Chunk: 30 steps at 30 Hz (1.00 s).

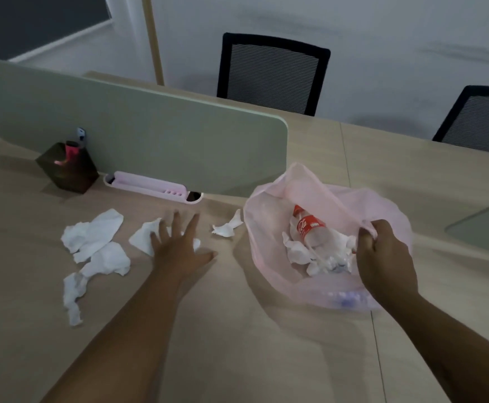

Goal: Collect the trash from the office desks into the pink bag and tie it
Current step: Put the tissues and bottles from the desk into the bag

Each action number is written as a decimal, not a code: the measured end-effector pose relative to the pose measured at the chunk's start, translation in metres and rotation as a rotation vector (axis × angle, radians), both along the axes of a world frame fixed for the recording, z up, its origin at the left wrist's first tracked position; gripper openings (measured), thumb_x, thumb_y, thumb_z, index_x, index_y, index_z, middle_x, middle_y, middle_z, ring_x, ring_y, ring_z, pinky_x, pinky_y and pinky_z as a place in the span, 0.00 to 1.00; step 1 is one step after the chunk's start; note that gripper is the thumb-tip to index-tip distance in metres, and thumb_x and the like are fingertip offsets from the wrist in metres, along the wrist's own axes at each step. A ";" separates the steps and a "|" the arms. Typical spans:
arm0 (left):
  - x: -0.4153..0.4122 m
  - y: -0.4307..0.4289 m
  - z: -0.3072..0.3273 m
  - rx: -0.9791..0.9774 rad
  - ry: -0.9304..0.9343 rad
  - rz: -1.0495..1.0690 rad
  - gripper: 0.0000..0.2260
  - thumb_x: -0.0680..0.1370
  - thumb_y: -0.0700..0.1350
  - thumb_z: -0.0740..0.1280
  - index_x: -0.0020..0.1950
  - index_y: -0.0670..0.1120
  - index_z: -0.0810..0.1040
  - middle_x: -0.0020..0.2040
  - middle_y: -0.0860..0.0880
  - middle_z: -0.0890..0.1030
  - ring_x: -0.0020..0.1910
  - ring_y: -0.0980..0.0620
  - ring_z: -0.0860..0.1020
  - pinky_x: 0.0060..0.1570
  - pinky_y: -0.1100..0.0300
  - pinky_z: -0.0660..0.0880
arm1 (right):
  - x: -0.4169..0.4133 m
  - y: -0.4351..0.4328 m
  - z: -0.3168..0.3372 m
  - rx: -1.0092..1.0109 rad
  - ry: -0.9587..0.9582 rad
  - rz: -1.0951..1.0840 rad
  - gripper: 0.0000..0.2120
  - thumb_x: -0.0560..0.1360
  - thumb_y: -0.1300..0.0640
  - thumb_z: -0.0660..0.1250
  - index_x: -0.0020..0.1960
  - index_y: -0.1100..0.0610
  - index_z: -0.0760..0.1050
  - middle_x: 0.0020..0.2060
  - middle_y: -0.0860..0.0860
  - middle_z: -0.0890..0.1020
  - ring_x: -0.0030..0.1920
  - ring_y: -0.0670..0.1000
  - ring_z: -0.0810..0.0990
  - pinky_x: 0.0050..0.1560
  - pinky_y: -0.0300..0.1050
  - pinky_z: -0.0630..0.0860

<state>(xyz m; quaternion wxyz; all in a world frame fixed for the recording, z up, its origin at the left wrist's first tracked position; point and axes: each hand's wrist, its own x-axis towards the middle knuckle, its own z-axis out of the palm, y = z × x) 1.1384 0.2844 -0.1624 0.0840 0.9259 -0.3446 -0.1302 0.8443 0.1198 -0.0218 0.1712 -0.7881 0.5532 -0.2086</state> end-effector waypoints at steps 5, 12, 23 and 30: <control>-0.010 -0.061 -0.011 -0.086 -0.014 -0.198 0.34 0.76 0.60 0.66 0.79 0.59 0.56 0.80 0.49 0.57 0.77 0.41 0.57 0.72 0.44 0.57 | -0.007 -0.004 -0.002 0.011 0.022 -0.093 0.13 0.82 0.51 0.50 0.54 0.57 0.69 0.40 0.55 0.75 0.42 0.62 0.76 0.46 0.55 0.75; -0.017 -0.060 -0.014 -0.419 0.117 0.057 0.09 0.82 0.42 0.61 0.58 0.42 0.78 0.58 0.43 0.80 0.54 0.42 0.77 0.54 0.53 0.73 | -0.008 -0.011 -0.004 -0.004 0.038 -0.112 0.10 0.82 0.53 0.50 0.50 0.55 0.67 0.35 0.52 0.73 0.40 0.61 0.75 0.40 0.49 0.71; -0.078 -0.086 0.121 -0.602 0.506 -0.353 0.12 0.74 0.46 0.75 0.56 0.52 0.82 0.55 0.55 0.82 0.52 0.55 0.78 0.51 0.69 0.72 | 0.004 -0.003 0.005 0.066 -0.110 -0.135 0.11 0.81 0.56 0.50 0.48 0.60 0.68 0.32 0.52 0.73 0.36 0.59 0.74 0.37 0.48 0.69; -0.019 -0.025 0.063 -0.610 -0.191 0.099 0.15 0.74 0.53 0.70 0.56 0.44 0.78 0.54 0.43 0.80 0.55 0.39 0.75 0.52 0.51 0.72 | 0.016 0.004 -0.006 0.038 -0.086 -0.069 0.14 0.81 0.53 0.49 0.52 0.59 0.70 0.37 0.54 0.76 0.38 0.58 0.77 0.39 0.49 0.72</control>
